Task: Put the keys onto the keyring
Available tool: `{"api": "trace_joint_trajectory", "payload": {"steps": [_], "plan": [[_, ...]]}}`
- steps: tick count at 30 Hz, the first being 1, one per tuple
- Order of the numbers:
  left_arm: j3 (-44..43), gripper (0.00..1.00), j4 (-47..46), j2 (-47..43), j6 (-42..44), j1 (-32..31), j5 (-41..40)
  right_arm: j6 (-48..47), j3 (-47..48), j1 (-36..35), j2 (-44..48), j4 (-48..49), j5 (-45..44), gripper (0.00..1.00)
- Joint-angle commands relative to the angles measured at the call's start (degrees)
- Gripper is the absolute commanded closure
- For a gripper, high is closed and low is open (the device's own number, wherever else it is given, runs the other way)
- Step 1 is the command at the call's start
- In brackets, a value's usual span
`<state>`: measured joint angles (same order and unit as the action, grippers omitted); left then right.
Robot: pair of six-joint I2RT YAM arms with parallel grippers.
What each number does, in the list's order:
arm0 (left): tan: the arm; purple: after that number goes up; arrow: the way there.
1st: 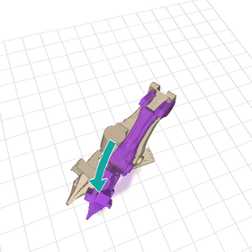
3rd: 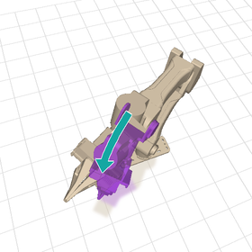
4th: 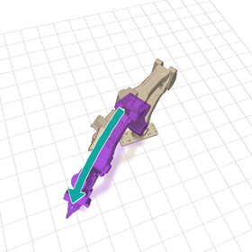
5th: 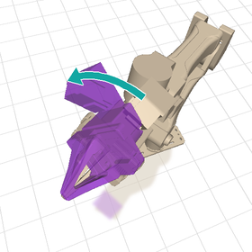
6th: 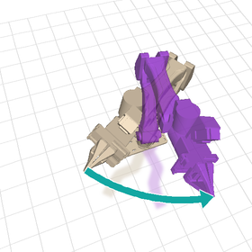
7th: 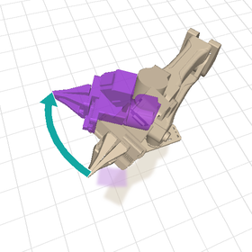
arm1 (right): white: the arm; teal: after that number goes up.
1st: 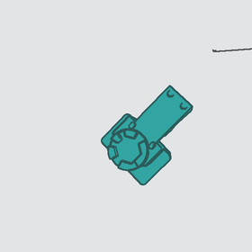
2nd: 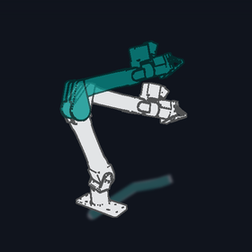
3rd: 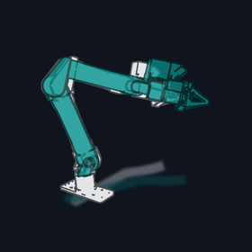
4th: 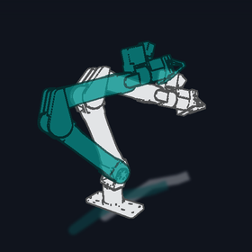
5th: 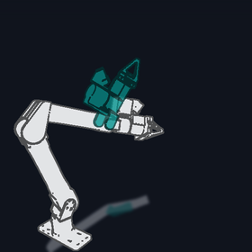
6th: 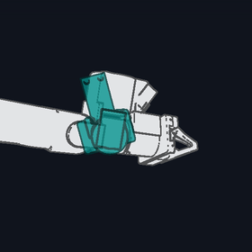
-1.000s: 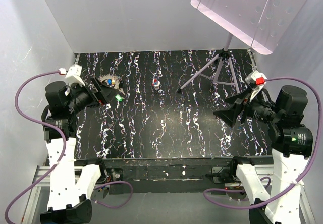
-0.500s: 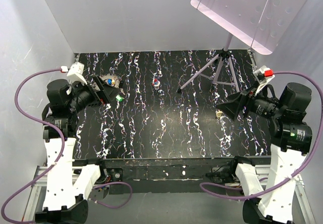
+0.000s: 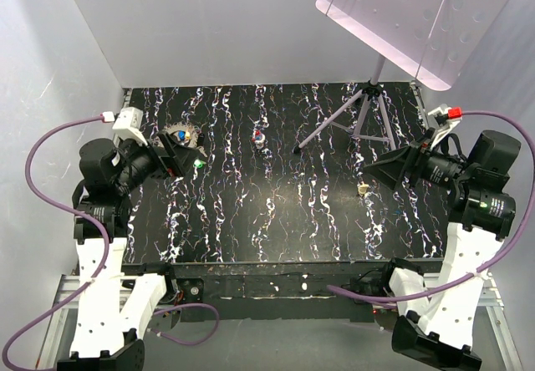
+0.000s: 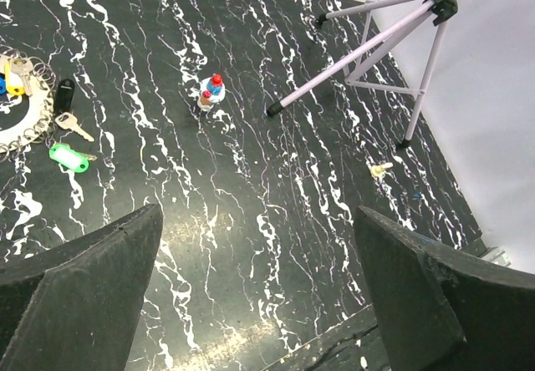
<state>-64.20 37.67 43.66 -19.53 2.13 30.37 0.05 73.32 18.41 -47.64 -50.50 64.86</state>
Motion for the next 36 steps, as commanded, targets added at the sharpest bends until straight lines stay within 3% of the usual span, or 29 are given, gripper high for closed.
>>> {"api": "trace_joint_trajectory", "payload": {"steps": [1, 36], "plan": [[2.1, 0.02, -2.7, -0.7, 2.3, -0.1, 1.4, 0.9, -0.4, 1.0, -0.5, 2.5, 2.8, 0.09], [3.9, 0.02, -2.2, -2.8, 3.7, -0.4, 1.4, 3.5, -2.5, 2.4, 0.7, 4.0, -0.3, 0.07]]}}
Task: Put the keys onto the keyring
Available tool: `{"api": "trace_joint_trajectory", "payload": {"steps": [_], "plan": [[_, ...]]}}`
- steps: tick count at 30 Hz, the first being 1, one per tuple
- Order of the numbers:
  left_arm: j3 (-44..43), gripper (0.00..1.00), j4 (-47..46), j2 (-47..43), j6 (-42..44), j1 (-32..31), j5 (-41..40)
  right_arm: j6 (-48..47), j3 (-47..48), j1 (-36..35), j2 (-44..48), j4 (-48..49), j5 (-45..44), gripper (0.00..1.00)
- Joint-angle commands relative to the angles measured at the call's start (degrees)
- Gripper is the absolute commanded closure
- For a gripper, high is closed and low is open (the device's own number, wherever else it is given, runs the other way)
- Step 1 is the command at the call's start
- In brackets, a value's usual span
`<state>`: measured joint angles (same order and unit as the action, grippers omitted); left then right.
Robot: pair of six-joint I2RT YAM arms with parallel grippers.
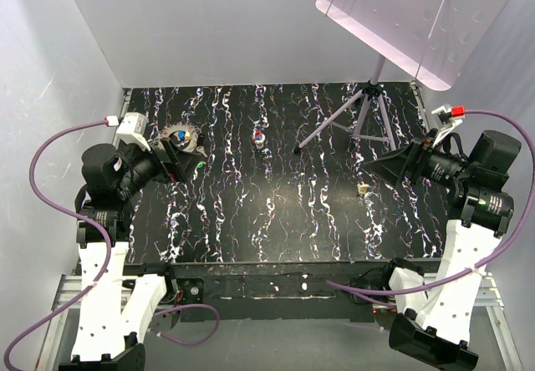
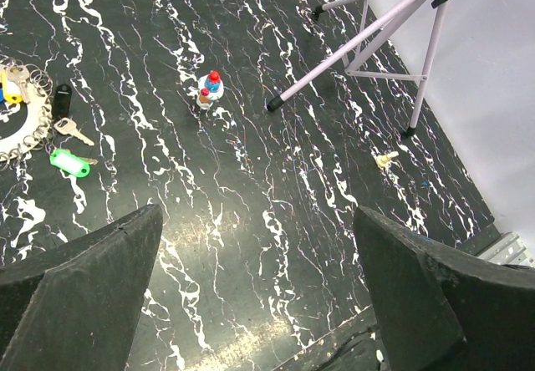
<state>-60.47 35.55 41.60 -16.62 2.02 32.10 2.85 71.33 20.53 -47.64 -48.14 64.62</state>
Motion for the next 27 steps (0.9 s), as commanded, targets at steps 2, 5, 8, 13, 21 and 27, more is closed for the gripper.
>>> {"api": "trace_joint_trajectory", "payload": {"steps": [2, 5, 8, 13, 21, 27], "plan": [[0.2, 0.02, 0.0, -0.9, 0.9, -0.3, -0.2, 0.7, -0.6, 0.3, 0.8, 1.6, -0.1, 0.07], [0.2, 0.02, 0.1, -1.1, 1.0, -0.3, -0.4, 0.7, -0.8, 0.3, 1.0, 1.7, -0.4, 0.07], [0.2, 0.02, 0.2, -1.1, 1.0, -0.3, -0.5, 0.7, -0.8, 0.3, 1.1, 1.6, -0.5, 0.07], [0.0, 0.02, 0.5, -1.1, 1.2, -0.3, -0.6, 0.7, -1.0, 0.3, 1.1, 1.6, -1.1, 0.06], [-0.2, 0.02, 0.7, -1.0, 1.3, -0.3, -0.9, 0.8, -1.6, 0.3, 1.6, 2.1, -2.8, 0.06], [-0.4, 0.02, 1.0, -0.9, 1.3, -0.3, -1.1, 1.4, -1.5, 0.3, 1.8, 2.7, -6.5, 0.06]]}}
